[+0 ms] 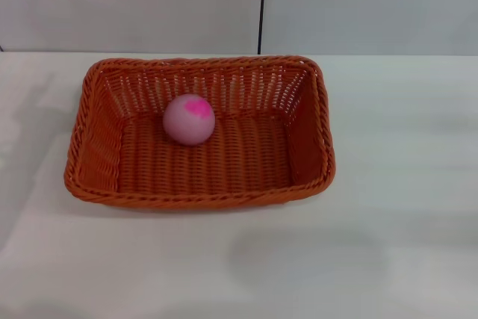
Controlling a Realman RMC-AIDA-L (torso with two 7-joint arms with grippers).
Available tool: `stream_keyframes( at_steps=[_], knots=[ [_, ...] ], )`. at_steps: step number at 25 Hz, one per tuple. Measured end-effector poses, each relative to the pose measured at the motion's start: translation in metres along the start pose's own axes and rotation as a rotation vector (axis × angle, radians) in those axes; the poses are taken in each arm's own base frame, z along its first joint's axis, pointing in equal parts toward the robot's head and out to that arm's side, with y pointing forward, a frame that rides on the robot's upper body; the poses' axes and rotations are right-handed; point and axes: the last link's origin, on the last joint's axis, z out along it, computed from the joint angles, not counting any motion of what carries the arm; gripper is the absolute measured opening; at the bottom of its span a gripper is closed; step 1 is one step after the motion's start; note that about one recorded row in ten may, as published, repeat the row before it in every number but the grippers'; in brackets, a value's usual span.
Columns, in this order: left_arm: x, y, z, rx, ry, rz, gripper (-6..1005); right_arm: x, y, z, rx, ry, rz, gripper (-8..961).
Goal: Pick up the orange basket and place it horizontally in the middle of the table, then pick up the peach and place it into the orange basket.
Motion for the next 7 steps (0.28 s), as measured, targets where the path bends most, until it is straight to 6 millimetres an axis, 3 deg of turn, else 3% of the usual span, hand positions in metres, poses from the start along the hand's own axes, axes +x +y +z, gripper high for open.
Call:
stream_keyframes(
  at_steps=[7],
  knots=[
    [0.008, -0.004, -0.001, 0.028, 0.052, 0.083, 570, 0.006, -0.003, -0.016, 0.061, 0.020, 0.019, 427]
  ],
)
